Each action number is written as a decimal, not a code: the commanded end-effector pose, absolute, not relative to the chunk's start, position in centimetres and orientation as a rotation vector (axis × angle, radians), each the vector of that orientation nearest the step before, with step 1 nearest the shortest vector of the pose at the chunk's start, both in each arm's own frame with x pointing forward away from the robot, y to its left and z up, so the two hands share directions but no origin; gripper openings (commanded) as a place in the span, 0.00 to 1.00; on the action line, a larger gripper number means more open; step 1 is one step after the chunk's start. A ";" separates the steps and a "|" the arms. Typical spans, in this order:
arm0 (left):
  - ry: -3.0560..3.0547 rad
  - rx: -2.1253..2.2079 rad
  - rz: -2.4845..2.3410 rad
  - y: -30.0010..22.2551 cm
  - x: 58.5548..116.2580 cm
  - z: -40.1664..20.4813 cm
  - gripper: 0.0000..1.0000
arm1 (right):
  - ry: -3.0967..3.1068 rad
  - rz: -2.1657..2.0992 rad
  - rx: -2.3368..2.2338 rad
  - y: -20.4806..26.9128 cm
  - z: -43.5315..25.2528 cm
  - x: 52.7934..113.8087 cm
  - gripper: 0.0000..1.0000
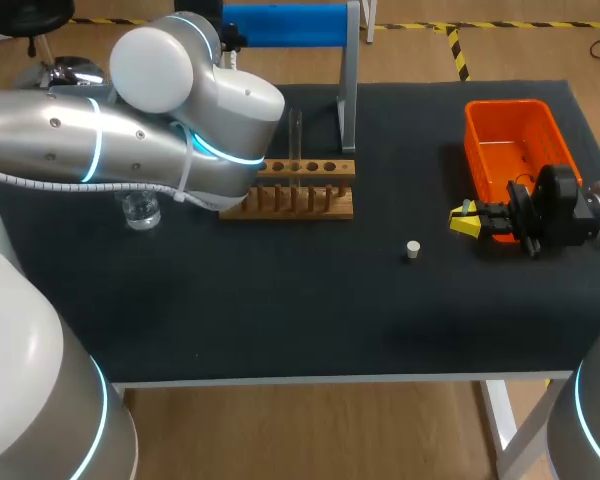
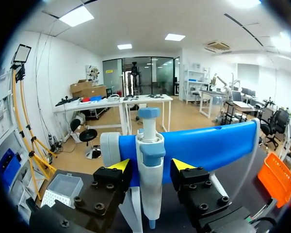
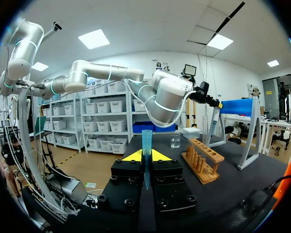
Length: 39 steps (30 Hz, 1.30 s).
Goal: Invert the test tube, pick up the pipette, mount the tip to pipette, aspirate from beaker and dispense into the tube, eject the tip, return the pipette, and cap with the stopper.
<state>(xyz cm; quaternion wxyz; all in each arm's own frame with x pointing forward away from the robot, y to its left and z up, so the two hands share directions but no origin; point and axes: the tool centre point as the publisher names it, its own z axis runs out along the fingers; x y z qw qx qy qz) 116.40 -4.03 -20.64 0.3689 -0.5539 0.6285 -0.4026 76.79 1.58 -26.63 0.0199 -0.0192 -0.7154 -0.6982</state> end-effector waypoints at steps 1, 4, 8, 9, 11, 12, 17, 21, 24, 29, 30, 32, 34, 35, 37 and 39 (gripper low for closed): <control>1.608 -1.424 -1.032 -4.2 116.8 -20.9 0.49 | -2.222 -2.166 -0.061 1.6 -26.6 76.7 0.00; 1.608 -1.426 -1.032 -4.2 116.9 -21.0 0.49 | -2.222 -2.166 -0.061 1.6 -26.6 76.7 0.00; 1.607 -1.430 -1.030 -4.2 116.9 -21.1 0.49 | -2.222 -2.166 -0.061 1.6 -26.6 76.7 0.00; 1.607 -1.431 -1.030 -4.2 116.9 -21.1 0.49 | -2.222 -2.166 -0.061 1.6 -26.6 76.7 0.00; 1.607 -1.432 -1.029 -4.2 117.0 -21.2 0.48 | -2.222 -2.166 -0.061 1.6 -26.6 76.7 0.00; 1.607 -1.432 -1.029 -4.2 117.0 -21.2 0.47 | -2.222 -2.166 -0.061 1.6 -26.6 76.7 0.00; 1.606 -1.437 -1.027 -4.2 116.9 -21.3 0.00 | -2.222 -2.166 -0.061 1.6 -26.6 76.7 0.00; 1.604 -1.439 -1.026 -4.2 116.9 -21.3 0.00 | -2.222 -2.166 -0.061 1.6 -26.6 76.7 0.00; 1.600 -1.439 -1.022 -4.1 116.8 -21.2 0.00 | -2.222 -2.166 -0.061 1.6 -26.6 76.7 0.00; 1.583 -1.429 -1.038 -4.0 116.5 -20.3 0.00 | -2.222 -2.166 -0.061 1.6 -26.6 76.7 0.00; 1.580 -1.423 -1.039 -4.0 116.4 -20.1 0.00 | -2.222 -2.166 -0.061 1.6 -26.6 76.7 0.00; 1.575 -1.413 -1.040 -4.0 116.4 -19.4 0.00 | -2.222 -2.166 -0.061 1.6 -26.6 76.7 0.00; 1.567 -1.400 -1.042 -4.0 116.4 -18.6 0.00 | -2.222 -2.166 -0.061 1.6 -26.6 76.7 0.00; 1.564 -1.395 -1.045 -4.0 116.3 -18.2 0.00 | -2.222 -2.166 -0.061 1.6 -26.6 76.7 0.00; 1.555 -1.383 -1.049 -3.9 116.2 -17.4 0.00 | -2.222 -2.166 -0.061 1.6 -26.6 76.7 0.00; 1.550 -1.377 -1.054 -3.9 116.0 -16.6 0.00 | -2.222 -2.166 -0.061 1.6 -26.6 76.7 0.00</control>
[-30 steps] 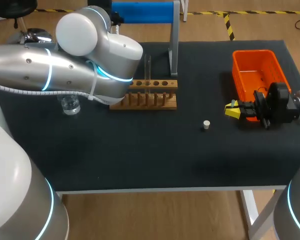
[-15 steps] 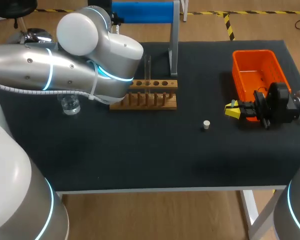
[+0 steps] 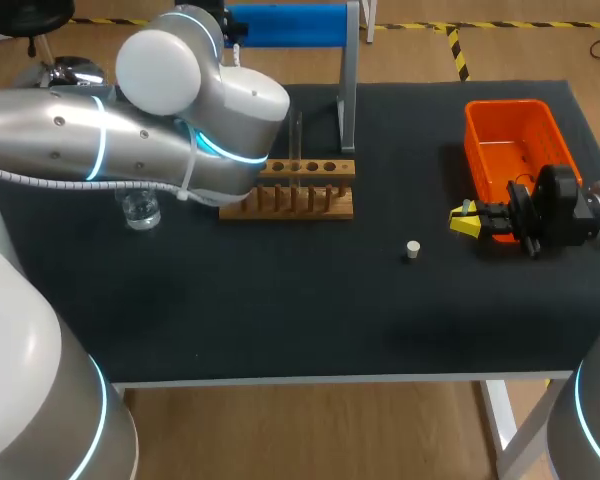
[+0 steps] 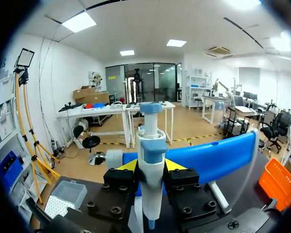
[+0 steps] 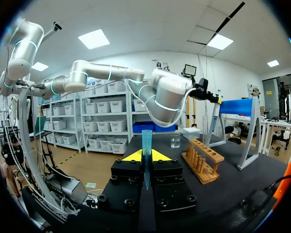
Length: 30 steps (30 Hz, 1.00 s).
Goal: Invert the test tube, pick up the pipette, mount the tip to pipette, aspirate from beaker and dispense into the tube, eject the tip, return the pipette, and cap with the stopper.
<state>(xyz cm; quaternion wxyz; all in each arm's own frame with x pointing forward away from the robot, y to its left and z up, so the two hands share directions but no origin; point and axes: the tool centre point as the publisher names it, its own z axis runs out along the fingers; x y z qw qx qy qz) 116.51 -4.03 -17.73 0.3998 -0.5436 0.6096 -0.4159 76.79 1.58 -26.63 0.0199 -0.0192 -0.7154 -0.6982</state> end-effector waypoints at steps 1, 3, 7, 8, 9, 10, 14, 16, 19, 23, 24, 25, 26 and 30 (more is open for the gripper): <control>1.553 -1.370 -1.056 -3.9 115.9 -16.3 0.00 | -2.222 -2.166 -0.061 1.6 -26.6 76.7 0.00; 1.567 -1.357 -1.085 -4.0 115.4 -15.8 0.00 | -2.222 -2.166 -0.061 1.6 -26.6 76.7 0.00; 1.620 -1.315 -1.137 -4.0 113.9 -14.7 0.00 | -2.222 -2.166 -0.061 1.6 -26.6 76.7 0.00; 1.637 -1.300 -1.147 -4.0 113.4 -14.5 0.00 | -2.222 -2.166 -0.061 1.6 -26.6 76.7 0.00; 1.652 -1.290 -1.172 -4.0 113.0 -14.2 0.00 | -2.222 -2.166 -0.061 1.6 -26.6 76.7 0.00; 1.663 -1.282 -1.183 -3.9 112.5 -14.0 0.00 | -2.222 -2.166 -0.061 1.6 -26.6 76.7 0.00; 1.740 -1.241 -1.239 -3.5 110.7 -13.2 0.00 | -2.222 -2.166 -0.061 1.6 -26.6 76.7 0.00; 1.774 -1.220 -1.273 -3.3 109.7 -12.9 0.00 | -2.222 -2.166 -0.061 1.6 -26.6 76.7 0.00; 1.836 -1.184 -1.346 -3.2 108.1 -12.4 0.00 | -2.222 -2.166 -0.061 1.6 -26.6 76.7 0.00; 1.916 -1.120 -1.445 -3.3 106.0 -11.7 0.00 | -2.222 -2.166 -0.061 1.6 -26.6 76.7 0.00; 1.937 -1.092 -1.461 -3.3 105.4 -11.5 0.00 | -2.222 -2.166 -0.061 1.6 -26.6 76.7 0.00; 1.960 -1.069 -1.492 -3.4 104.8 -11.3 0.00 | -2.222 -2.166 -0.061 1.6 -26.6 76.7 0.00; 1.986 -1.038 -1.515 -3.5 104.1 -11.1 0.00 | -2.222 -2.166 -0.061 1.6 -26.6 76.7 0.00; 2.042 -0.985 -1.529 -3.8 102.9 -10.7 0.00 | -2.222 -2.166 -0.061 1.6 -26.6 76.7 0.00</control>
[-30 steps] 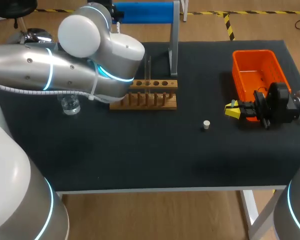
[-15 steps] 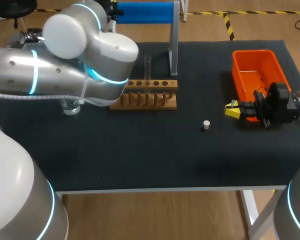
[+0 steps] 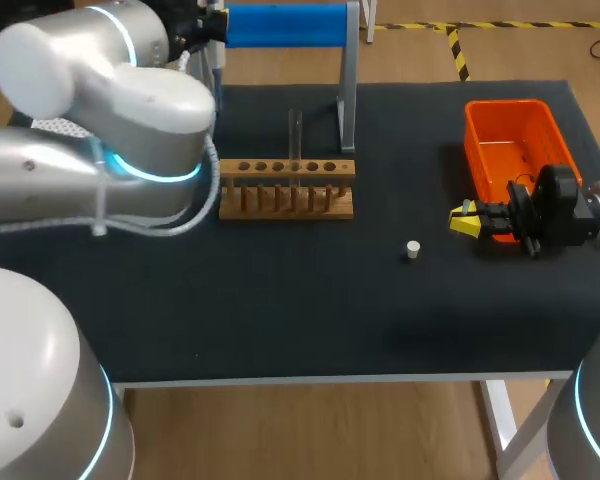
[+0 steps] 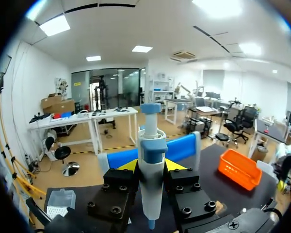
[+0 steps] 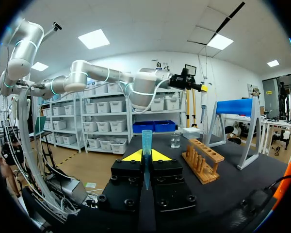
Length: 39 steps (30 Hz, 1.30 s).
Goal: Invert the test tube, pick up the pipette, mount the tip to pipette, aspirate from beaker and dispense into the tube, eject the tip, return the pipette, and cap with the stopper.
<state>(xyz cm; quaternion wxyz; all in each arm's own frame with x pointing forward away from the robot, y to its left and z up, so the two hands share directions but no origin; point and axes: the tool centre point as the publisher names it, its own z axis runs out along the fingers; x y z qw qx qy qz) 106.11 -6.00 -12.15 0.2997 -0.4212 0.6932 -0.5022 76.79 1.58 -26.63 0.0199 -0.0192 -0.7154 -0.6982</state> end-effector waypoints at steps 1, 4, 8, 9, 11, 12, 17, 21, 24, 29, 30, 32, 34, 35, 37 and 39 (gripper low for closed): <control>2.042 -0.985 -1.529 -3.8 102.9 -10.7 0.00 | -2.222 -2.166 -0.061 1.6 -26.6 76.7 0.00; 2.042 -0.985 -1.529 -3.8 102.9 -10.7 0.00 | -2.222 -2.166 -0.061 1.6 -26.6 76.7 0.00; 2.042 -0.985 -1.529 -3.8 102.9 -10.7 0.00 | -2.222 -2.166 -0.061 1.6 -26.6 76.7 0.00; 2.042 -0.985 -1.529 -3.8 102.9 -10.7 0.00 | -2.222 -2.166 -0.061 1.6 -26.6 76.7 0.00; 2.042 -0.985 -1.529 -3.8 102.9 -10.7 0.00 | -2.222 -2.166 -0.061 1.6 -26.6 76.7 0.00; 2.042 -0.985 -1.529 -3.8 102.9 -10.7 0.00 | -2.222 -2.166 -0.061 1.6 -26.6 76.7 0.00; 2.042 -0.985 -1.529 -3.8 102.9 -10.7 0.00 | -2.222 -2.166 -0.061 1.6 -26.6 76.7 0.00; 2.042 -0.985 -1.529 -3.8 102.9 -10.7 0.00 | -2.222 -2.166 -0.061 1.6 -26.6 76.7 0.00; 2.051 -0.969 -1.532 -4.0 101.8 -10.5 0.00 | -2.222 -2.166 -0.061 1.6 -26.6 76.7 0.00; 2.055 -0.885 -1.606 -4.9 99.2 -9.5 0.00 | -2.222 -2.166 -0.061 1.6 -26.6 76.7 0.00; 2.058 -0.875 -1.612 -5.0 98.8 -9.4 0.00 | -2.222 -2.166 -0.061 1.6 -26.6 76.7 0.00; 2.084 -0.829 -1.625 -5.6 97.8 -9.0 0.00 | -2.222 -2.166 -0.061 1.6 -26.6 76.7 0.00; 2.103 -0.787 -1.642 -6.1 96.8 -8.5 0.00 | -2.222 -2.166 -0.061 1.6 -26.6 76.7 0.00; 2.117 -0.764 -1.646 -6.3 96.4 -8.3 0.00 | -2.222 -2.166 -0.061 1.6 -26.6 76.7 0.00; 2.137 -0.726 -1.662 -6.8 95.4 -7.9 0.00 | -2.222 -2.166 -0.061 1.6 -26.6 76.7 0.00; 2.170 -0.678 -1.678 -7.4 94.5 -7.5 0.00 | -2.222 -2.166 -0.061 1.6 -26.6 76.7 0.00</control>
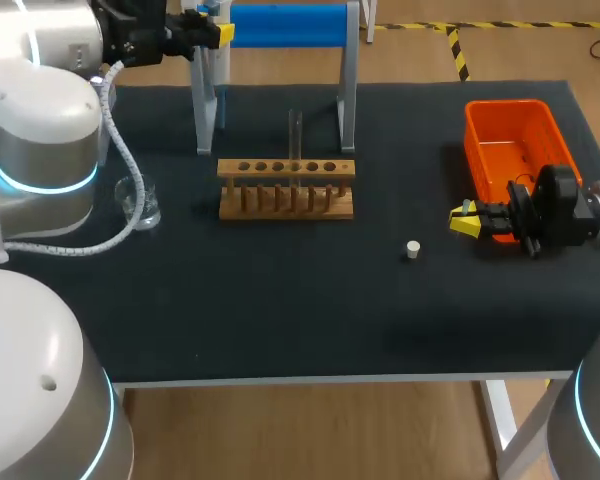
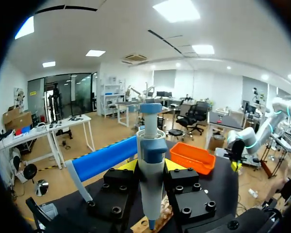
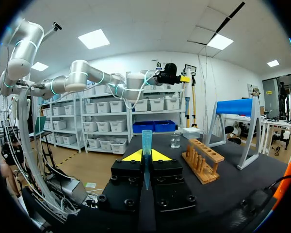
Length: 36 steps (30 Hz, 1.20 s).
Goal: Invert the test tube, pick up the pipette, mount the tip to pipette, aspirate from beaker and dispense into the tube, eject the tip, return the pipette, and cap with the stopper.
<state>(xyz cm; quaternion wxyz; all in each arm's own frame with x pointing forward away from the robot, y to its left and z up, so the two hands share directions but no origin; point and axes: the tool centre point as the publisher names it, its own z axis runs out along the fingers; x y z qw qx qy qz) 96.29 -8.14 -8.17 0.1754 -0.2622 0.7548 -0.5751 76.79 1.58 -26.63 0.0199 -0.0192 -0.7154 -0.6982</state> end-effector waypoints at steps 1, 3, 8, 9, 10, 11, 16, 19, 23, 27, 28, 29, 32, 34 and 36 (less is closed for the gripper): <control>2.178 -0.657 -1.689 -7.7 94.0 -7.3 0.00 | -2.222 -2.166 -0.061 1.6 -26.6 76.7 0.00; 2.198 -0.614 -1.698 -8.3 93.1 -6.9 0.00 | -2.222 -2.166 -0.061 1.6 -26.6 76.7 0.00; 2.243 -0.512 -1.752 -9.9 90.8 -5.8 0.00 | -2.222 -2.166 -0.061 1.6 -26.6 76.7 0.00; 2.254 -0.488 -1.763 -10.2 90.3 -5.6 0.00 | -2.222 -2.166 -0.061 1.6 -26.6 76.7 0.00; 2.272 -0.461 -1.766 -10.6 89.9 -5.3 0.00 | -2.222 -2.166 -0.061 1.6 -26.6 76.7 0.00; 2.287 -0.441 -1.784 -10.9 89.5 -5.1 0.00 | -2.222 -2.166 -0.061 1.6 -26.6 76.7 0.00; 2.306 -0.427 -1.781 -11.3 89.1 -4.9 0.00 | -2.222 -2.166 -0.061 1.6 -26.6 76.7 0.00; 2.306 -0.427 -1.781 -11.3 89.1 -4.9 0.00 | -2.222 -2.166 -0.061 1.6 -26.6 76.7 0.00; 2.306 -0.427 -1.781 -11.3 89.1 -4.9 0.00 | -2.222 -2.166 -0.061 1.6 -26.6 76.7 0.00; 2.306 -0.427 -1.781 -11.3 89.1 -4.9 0.00 | -2.222 -2.166 -0.061 1.6 -26.6 76.7 0.00; 2.306 -0.427 -1.781 -11.3 89.1 -4.9 0.00 | -2.222 -2.166 -0.061 1.6 -26.6 76.7 0.00; 2.306 -0.427 -1.781 -11.3 89.1 -4.9 0.00 | -2.222 -2.166 -0.061 1.6 -26.6 76.7 0.00; 2.306 -0.427 -1.781 -11.3 89.1 -4.9 0.00 | -2.222 -2.166 -0.061 1.6 -26.6 76.7 0.00; 2.306 -0.427 -1.781 -11.3 89.1 -4.9 0.00 | -2.222 -2.166 -0.061 1.6 -26.6 76.7 0.00; 2.306 -0.427 -1.781 -11.3 89.1 -4.9 0.00 | -2.222 -2.166 -0.061 1.6 -26.6 76.7 0.00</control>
